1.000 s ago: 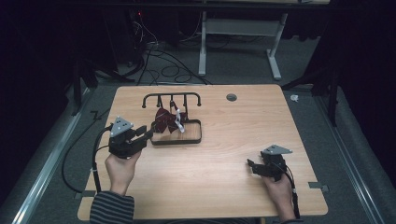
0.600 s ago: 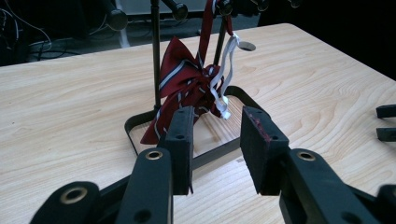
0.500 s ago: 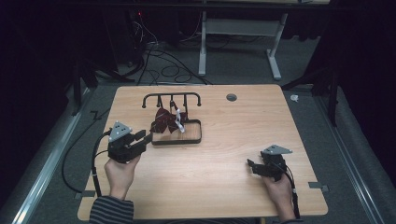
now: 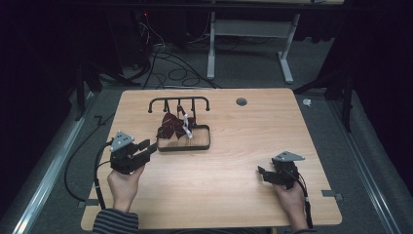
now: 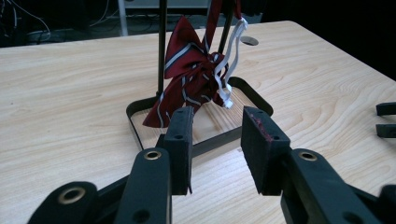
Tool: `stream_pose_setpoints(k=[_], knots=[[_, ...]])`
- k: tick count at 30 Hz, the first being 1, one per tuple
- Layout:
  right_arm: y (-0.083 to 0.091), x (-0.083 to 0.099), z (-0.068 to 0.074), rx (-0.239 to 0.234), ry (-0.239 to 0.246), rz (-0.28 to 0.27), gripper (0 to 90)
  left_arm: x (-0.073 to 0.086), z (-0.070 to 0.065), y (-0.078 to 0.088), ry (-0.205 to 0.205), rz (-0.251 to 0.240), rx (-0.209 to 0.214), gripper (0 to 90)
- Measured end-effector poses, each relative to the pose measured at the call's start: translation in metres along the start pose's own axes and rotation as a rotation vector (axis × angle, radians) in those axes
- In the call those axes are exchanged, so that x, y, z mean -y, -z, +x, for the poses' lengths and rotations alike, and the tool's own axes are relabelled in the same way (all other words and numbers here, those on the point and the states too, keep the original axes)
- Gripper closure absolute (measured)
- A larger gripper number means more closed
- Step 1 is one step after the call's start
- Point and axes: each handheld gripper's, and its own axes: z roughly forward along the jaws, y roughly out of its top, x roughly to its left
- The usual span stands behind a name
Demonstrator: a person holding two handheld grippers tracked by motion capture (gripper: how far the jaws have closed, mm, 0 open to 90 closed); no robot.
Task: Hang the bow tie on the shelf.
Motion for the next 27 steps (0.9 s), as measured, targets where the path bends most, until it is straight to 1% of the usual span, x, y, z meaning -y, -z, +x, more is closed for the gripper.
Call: stream_pose_setpoints(k=[16,21,27], knots=[[0.000,0.000,0.000,0.000,0.001,0.001,32.7,0.018,0.005,0.003,0.038,0.015,0.001,63.9],[0.000,0.000,0.000,-0.001,0.000,0.001,32.7,0.022,0.006,0.004,0.048,0.013,-0.002,63.9],[0.000,0.000,0.000,-0.001,0.001,0.001,32.7,0.029,0.006,0.005,0.055,0.020,-0.004,63.9]])
